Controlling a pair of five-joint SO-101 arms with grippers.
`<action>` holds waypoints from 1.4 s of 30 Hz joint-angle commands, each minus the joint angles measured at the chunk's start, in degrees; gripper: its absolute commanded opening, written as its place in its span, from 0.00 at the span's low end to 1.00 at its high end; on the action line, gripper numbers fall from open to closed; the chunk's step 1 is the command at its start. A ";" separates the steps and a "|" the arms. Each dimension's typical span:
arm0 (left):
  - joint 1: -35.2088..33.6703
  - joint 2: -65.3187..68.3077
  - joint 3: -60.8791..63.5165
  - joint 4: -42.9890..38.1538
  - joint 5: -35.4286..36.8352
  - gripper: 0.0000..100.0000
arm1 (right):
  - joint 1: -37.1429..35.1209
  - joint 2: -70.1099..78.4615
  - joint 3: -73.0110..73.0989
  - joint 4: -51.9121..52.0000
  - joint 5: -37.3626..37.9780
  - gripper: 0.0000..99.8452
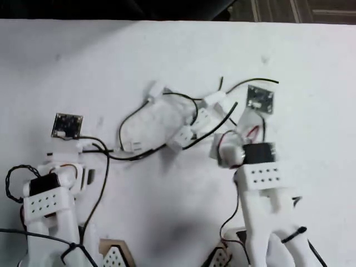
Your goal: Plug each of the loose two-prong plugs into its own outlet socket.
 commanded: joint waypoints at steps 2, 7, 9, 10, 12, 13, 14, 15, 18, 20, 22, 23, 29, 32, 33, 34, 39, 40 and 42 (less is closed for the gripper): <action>-0.31 -1.10 -0.18 -1.14 -0.44 0.24 | -5.32 -0.92 2.02 -11.56 -6.07 0.16; -0.31 -1.10 -0.18 -1.14 -0.44 0.24 | -6.02 7.52 -0.44 -14.11 -7.65 0.16; -0.31 -1.10 -0.18 -1.14 -0.44 0.24 | -5.85 12.44 -2.64 -14.11 -8.62 0.16; -0.31 -1.10 -0.18 -1.14 -0.44 0.24 | -5.58 14.99 -3.87 -14.29 -10.20 0.16; -0.31 -1.10 -0.18 -1.14 -0.44 0.24 | -5.32 19.82 -6.86 -14.37 -12.13 0.16; -0.31 -1.10 -0.18 -1.14 -0.44 0.24 | -5.32 22.20 -8.53 -14.37 -12.75 0.16; -0.31 -1.10 -0.18 -1.14 -0.44 0.24 | -5.32 24.22 -10.20 -14.37 -13.10 0.16; -0.31 -1.10 -0.18 -1.14 -0.44 0.24 | -5.32 26.33 -11.78 -14.37 -13.19 0.16; -0.31 -1.10 -0.18 -1.14 -0.44 0.24 | -5.32 31.43 -16.44 -14.37 -13.27 0.16; -0.31 -1.10 -0.18 -1.14 -0.44 0.24 | -5.32 34.33 -18.73 -14.46 -13.63 0.16; -0.31 -1.10 -0.18 -1.14 -0.44 0.24 | -5.32 37.14 -20.13 -14.46 -16.09 0.16; -0.31 -1.10 -0.18 -1.14 -0.44 0.24 | -5.32 38.46 -20.66 -14.46 -16.97 0.16; -0.40 -1.10 -0.18 -1.14 -0.44 0.24 | -4.18 45.23 -24.62 -14.46 -17.67 0.16; -0.40 -1.10 -0.18 -1.05 -0.44 0.24 | -2.86 47.16 -25.93 -14.46 -17.67 0.16; -0.40 -1.10 -0.18 -1.05 -0.44 0.24 | -2.68 47.69 -26.20 -14.46 -17.67 0.16; -0.40 -1.10 -0.18 -1.05 -0.44 0.24 | -2.68 48.04 -26.29 -14.46 -17.58 0.16; -0.40 -1.10 -0.18 -1.05 -0.44 0.24 | -2.59 49.45 -26.90 -14.46 -17.58 0.02; -0.40 -1.10 -0.18 -1.05 -0.44 0.24 | -2.33 49.27 -26.99 -14.46 -17.58 0.01; -0.40 -1.10 -0.18 -1.05 -0.44 0.24 | -1.80 48.66 -26.99 -14.20 -17.58 0.03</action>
